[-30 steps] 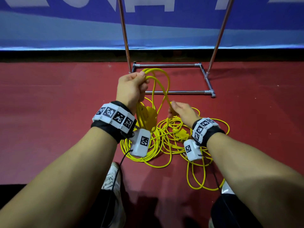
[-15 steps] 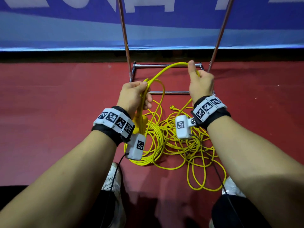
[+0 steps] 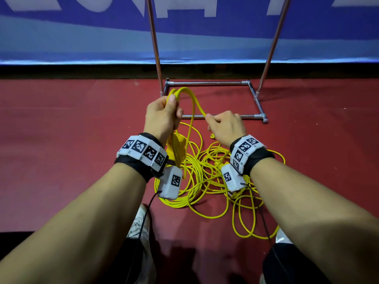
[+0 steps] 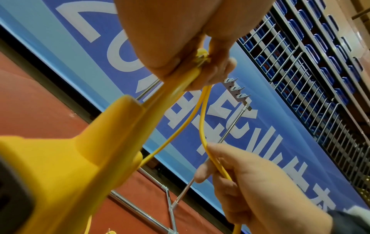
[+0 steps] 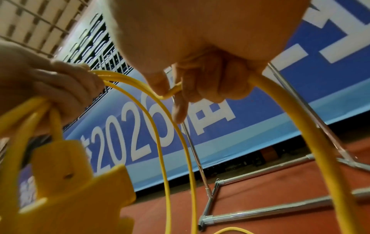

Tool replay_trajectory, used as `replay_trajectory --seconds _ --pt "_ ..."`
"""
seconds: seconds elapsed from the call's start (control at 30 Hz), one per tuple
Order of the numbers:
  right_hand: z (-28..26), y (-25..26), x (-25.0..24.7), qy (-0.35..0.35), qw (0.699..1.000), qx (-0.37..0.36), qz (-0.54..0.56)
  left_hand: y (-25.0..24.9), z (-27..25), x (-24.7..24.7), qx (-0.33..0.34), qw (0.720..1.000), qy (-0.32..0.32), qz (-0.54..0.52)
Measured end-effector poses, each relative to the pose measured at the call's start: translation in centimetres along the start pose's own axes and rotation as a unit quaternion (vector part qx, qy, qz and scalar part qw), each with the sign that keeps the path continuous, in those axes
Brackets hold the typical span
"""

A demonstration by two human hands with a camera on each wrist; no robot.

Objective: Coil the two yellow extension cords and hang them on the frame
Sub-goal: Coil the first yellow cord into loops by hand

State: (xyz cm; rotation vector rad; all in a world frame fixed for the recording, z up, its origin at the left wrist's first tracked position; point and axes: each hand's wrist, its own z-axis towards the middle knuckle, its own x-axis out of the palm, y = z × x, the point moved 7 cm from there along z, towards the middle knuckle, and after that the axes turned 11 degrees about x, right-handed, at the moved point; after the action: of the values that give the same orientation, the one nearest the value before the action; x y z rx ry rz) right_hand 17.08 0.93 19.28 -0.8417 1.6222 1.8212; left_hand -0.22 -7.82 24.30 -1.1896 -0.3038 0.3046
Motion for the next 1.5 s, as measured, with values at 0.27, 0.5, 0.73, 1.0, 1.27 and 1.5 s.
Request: replay_trajectory --seconds 0.27,0.5,0.73,1.0,1.27,1.5 --pt "-3.9 4.8 0.7 0.026 0.975 -0.211 -0.059 1.4 0.3 -1.2 -0.002 0.994 -0.005 0.106" --pt "-5.3 8.0 -1.0 0.043 0.942 -0.29 0.166 3.1 -0.4 -1.0 -0.013 0.966 0.053 0.253" --pt "-4.1 6.6 -0.9 0.081 0.932 -0.222 0.277 3.6 -1.6 0.4 -0.068 0.988 0.058 0.123" --pt "-2.3 4.4 0.6 0.086 0.947 -0.164 0.264 3.5 -2.0 0.7 -0.071 0.99 0.049 0.111" --pt "-1.4 2.9 1.4 0.116 0.942 -0.096 0.3 3.1 -2.2 1.0 -0.06 0.992 0.061 0.095" --pt "-1.9 0.6 4.1 0.158 0.939 -0.061 0.3 4.0 -1.6 -0.1 -0.075 0.993 -0.014 0.086"
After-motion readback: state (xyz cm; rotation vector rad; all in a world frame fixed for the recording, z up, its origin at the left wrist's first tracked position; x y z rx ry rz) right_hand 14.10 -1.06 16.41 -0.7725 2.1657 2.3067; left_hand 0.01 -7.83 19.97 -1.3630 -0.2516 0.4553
